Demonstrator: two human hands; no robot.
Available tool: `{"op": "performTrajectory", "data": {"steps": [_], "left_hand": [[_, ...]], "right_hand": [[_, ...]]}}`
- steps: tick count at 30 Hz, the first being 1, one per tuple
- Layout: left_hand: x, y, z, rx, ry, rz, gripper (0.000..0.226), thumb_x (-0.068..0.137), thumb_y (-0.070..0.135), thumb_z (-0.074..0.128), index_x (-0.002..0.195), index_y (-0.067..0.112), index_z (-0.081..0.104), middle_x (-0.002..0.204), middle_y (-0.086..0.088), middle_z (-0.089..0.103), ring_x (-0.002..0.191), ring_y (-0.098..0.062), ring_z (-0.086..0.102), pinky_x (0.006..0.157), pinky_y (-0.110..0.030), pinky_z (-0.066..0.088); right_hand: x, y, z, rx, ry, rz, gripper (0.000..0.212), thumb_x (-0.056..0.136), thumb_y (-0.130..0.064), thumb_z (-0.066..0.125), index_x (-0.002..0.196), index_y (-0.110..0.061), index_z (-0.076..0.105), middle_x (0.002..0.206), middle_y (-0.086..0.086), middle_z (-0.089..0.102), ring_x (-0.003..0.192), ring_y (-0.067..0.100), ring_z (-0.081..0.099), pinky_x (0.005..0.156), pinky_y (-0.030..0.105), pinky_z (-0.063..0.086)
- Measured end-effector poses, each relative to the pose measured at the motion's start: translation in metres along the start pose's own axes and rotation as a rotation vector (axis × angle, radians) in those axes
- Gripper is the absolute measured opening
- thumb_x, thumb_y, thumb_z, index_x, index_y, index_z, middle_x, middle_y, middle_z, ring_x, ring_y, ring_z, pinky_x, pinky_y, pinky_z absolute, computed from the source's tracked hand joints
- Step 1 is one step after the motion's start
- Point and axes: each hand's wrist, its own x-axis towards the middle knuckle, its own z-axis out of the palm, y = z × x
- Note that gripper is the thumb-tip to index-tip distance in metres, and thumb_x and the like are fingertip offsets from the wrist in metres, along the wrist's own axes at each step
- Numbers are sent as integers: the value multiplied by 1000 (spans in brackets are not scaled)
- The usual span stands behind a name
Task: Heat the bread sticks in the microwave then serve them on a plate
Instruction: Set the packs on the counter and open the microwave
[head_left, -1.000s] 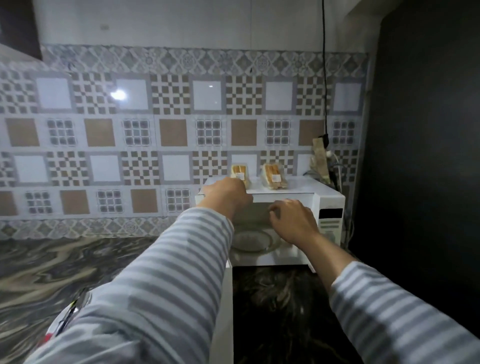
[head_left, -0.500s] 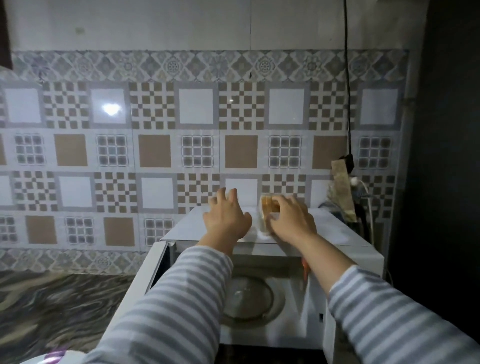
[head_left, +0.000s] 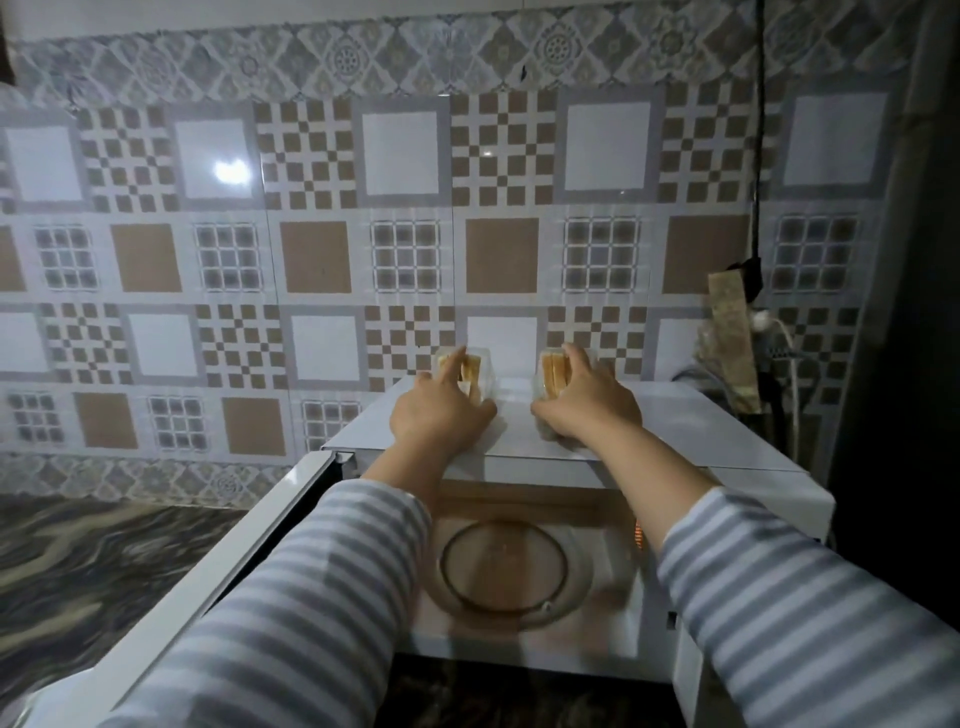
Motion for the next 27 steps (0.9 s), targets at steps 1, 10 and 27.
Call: {"op": "performTrajectory", "data": {"steps": [1, 10, 27], "left_hand": [[-3, -1, -2, -5, 10, -3, 76, 86, 54, 51, 148, 44, 8, 143, -15, 41, 118, -37, 53, 90, -43, 47], [-62, -1, -24, -166, 76, 5, 75, 83, 48, 56, 147, 44, 18, 136, -9, 48, 110, -29, 58, 82, -39, 52], [-259, -38, -24, -287, 46, 31, 74, 84, 56, 54, 146, 49, 16, 136, -5, 42, 111, -33, 54, 88, -42, 48]], "right_hand": [[-2, -1, 0, 22, 19, 9, 85, 81, -36, 64, 148, -38, 13, 149, 5, 28, 117, 32, 51, 78, 36, 45], [-65, -7, -16, 103, 118, 12, 81, 77, -44, 68, 144, -43, 24, 139, 3, 41, 118, 27, 49, 76, 33, 41], [-274, 25, -17, 83, 178, 76, 78, 75, -42, 67, 143, -44, 28, 136, 3, 42, 118, 27, 51, 89, 36, 46]]}}
